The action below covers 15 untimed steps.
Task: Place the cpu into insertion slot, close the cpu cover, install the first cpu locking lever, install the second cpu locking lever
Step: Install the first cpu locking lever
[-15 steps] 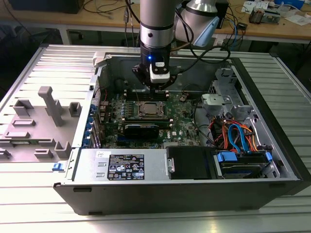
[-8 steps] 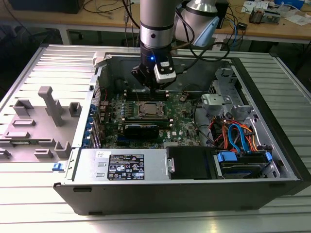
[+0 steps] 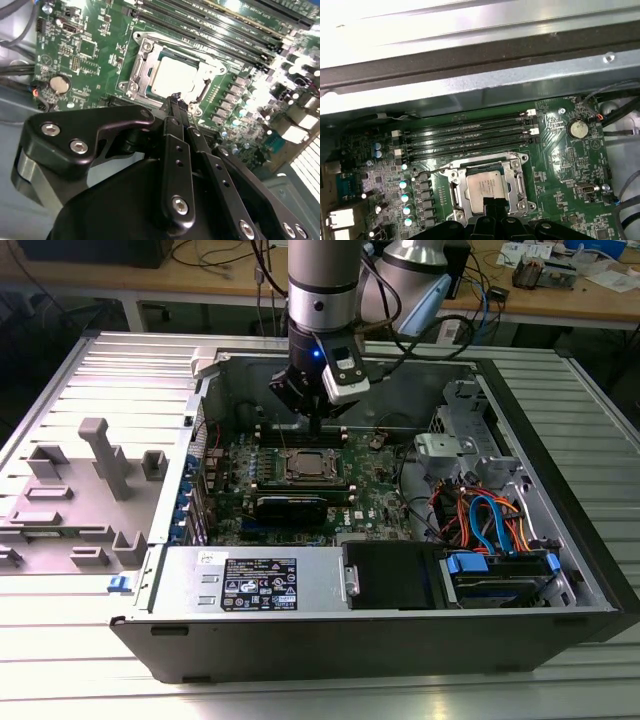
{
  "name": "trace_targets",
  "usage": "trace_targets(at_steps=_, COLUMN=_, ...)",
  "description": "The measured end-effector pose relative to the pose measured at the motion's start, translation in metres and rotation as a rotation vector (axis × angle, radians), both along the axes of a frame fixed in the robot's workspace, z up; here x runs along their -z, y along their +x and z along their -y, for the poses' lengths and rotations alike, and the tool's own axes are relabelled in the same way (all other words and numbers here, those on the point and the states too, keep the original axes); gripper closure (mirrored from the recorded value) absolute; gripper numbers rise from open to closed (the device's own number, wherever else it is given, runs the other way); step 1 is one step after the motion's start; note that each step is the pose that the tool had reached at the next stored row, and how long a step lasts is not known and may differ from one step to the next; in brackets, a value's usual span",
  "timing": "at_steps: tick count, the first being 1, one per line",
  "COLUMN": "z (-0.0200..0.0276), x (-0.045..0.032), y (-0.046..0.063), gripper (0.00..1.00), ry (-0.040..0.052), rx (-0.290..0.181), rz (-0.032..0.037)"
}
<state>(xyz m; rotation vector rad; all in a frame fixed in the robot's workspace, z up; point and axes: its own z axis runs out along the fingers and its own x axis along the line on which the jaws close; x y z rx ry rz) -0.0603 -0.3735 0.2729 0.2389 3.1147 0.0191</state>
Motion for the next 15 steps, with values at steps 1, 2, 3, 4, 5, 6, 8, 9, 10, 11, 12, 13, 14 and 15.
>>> trace_targets(at_steps=1, z=0.0000, x=-0.0019, y=0.000, gripper=0.89, ry=0.0000, rx=-0.003, rz=0.0003)
trace_targets(at_steps=2, z=0.0000, x=-0.0028, y=-0.001, gripper=0.89, ry=0.0001, rx=-0.007, rz=0.0007)
trace_targets(at_steps=3, z=0.0000, x=-0.0029, y=-0.001, gripper=0.89, ry=0.0001, rx=-0.014, rz=0.0009)
trace_targets(at_steps=4, z=0.0000, x=-0.0029, y=-0.001, gripper=0.89, ry=0.0002, rx=-0.027, rz=0.0009)
trace_targets(at_steps=5, z=0.0000, x=-0.0029, y=-0.001, gripper=0.89, ry=0.0001, rx=-0.050, rz=0.0008)
trace_targets(at_steps=6, z=0.0000, x=-0.0030, y=-0.001, gripper=0.89, ry=-0.0001, rx=-0.068, rz=0.0008)
trace_targets(at_steps=8, z=0.0000, x=-0.0028, y=-0.001, gripper=0.89, ry=0.0000, rx=-0.116, rz=0.0007)
trace_targets(at_steps=9, z=0.0000, x=-0.0025, y=-0.001, gripper=0.89, ry=0.0000, rx=-0.136, rz=0.0007)
trace_targets(at_steps=10, z=0.0000, x=-0.0019, y=-0.001, gripper=0.89, ry=0.0001, rx=-0.163, rz=0.0007)
trace_targets(at_steps=11, z=0.0000, x=-0.0014, y=-0.002, gripper=0.89, ry=0.0000, rx=-0.194, rz=0.0008)
trace_targets(at_steps=12, z=0.0000, x=-0.0010, y=-0.003, gripper=0.89, ry=0.0001, rx=-0.206, rz=0.0008)
trace_targets(at_steps=13, z=0.0000, x=-0.0008, y=-0.005, gripper=0.89, ry=0.0002, rx=-0.210, rz=0.0008)
trace_targets(at_steps=14, z=0.0000, x=-0.0008, y=-0.007, gripper=0.89, ry=0.0002, rx=-0.211, rz=0.0009)
trace_targets(at_steps=15, z=0.0000, x=-0.0008, y=-0.011, gripper=0.89, ry=0.0005, rx=-0.212, rz=0.0015)
